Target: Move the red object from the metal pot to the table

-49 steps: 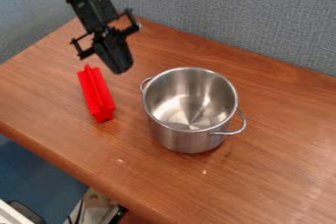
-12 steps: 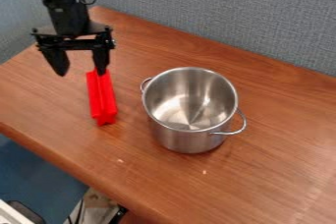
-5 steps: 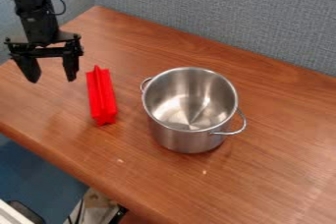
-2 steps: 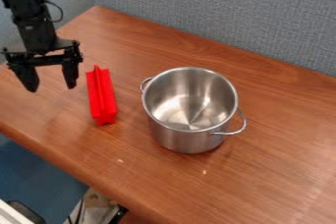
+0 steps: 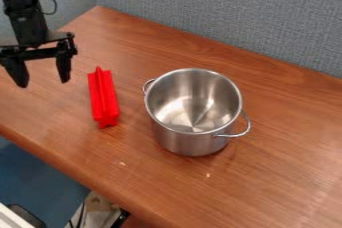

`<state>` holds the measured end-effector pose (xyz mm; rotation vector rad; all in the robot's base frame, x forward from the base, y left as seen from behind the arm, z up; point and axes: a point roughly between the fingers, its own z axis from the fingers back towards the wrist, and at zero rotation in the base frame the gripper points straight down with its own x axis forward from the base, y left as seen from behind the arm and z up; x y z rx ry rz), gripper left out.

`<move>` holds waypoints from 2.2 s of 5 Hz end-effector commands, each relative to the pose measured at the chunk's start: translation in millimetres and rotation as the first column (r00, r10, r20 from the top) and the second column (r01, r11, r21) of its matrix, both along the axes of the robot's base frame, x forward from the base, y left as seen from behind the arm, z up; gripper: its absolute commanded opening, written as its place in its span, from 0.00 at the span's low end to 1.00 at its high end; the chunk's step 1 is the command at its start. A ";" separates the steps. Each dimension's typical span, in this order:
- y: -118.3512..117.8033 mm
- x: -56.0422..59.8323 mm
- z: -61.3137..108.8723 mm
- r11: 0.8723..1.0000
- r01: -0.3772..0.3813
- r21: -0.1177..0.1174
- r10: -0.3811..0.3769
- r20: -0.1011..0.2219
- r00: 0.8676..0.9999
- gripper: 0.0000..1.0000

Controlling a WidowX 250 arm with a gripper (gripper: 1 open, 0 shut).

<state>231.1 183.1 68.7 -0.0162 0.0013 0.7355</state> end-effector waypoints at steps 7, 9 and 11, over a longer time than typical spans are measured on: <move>-61.4 54.8 -32.4 0.974 0.221 0.056 -0.226 0.101 0.969 1.00; -40.7 30.1 -27.7 0.991 0.091 0.093 -0.105 0.152 0.983 1.00; -18.1 65.6 -13.6 0.979 0.129 0.158 -0.144 0.085 0.986 1.00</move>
